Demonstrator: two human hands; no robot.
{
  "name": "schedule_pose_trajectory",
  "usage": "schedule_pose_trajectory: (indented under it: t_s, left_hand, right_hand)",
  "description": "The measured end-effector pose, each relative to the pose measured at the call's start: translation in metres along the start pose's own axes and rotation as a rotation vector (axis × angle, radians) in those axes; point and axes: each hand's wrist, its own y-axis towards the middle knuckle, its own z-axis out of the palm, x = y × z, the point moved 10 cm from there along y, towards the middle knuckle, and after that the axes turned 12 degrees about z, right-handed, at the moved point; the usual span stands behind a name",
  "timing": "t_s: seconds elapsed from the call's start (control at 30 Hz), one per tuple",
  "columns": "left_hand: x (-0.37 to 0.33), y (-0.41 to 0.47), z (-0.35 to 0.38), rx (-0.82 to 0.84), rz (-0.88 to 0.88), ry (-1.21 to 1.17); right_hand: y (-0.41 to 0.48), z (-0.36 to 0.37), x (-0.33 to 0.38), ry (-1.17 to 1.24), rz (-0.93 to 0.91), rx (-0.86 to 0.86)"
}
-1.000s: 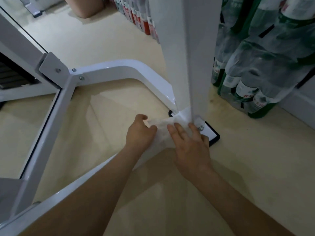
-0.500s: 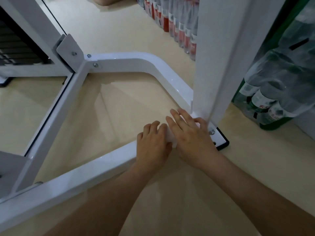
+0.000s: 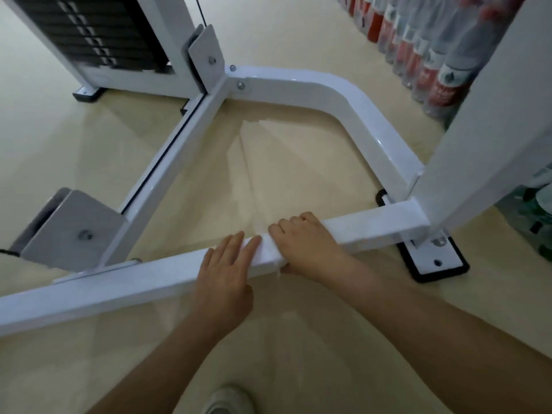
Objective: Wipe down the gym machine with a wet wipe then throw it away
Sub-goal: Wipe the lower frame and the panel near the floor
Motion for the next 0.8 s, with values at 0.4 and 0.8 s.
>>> schedule_pose_trajectory:
  t_s: [0.4,0.8]
  left_hand:
    - [0.069,-0.07,-0.013,0.116,-0.194,-0.053]
    - [0.107,-0.102,-0.036,0.04,-0.285,-0.213]
  right_hand:
    - [-0.017,-0.006,-0.056,-0.102,0.236,0.037]
    - [0.032,-0.003,0.178,0.055,0.019,-0.141]
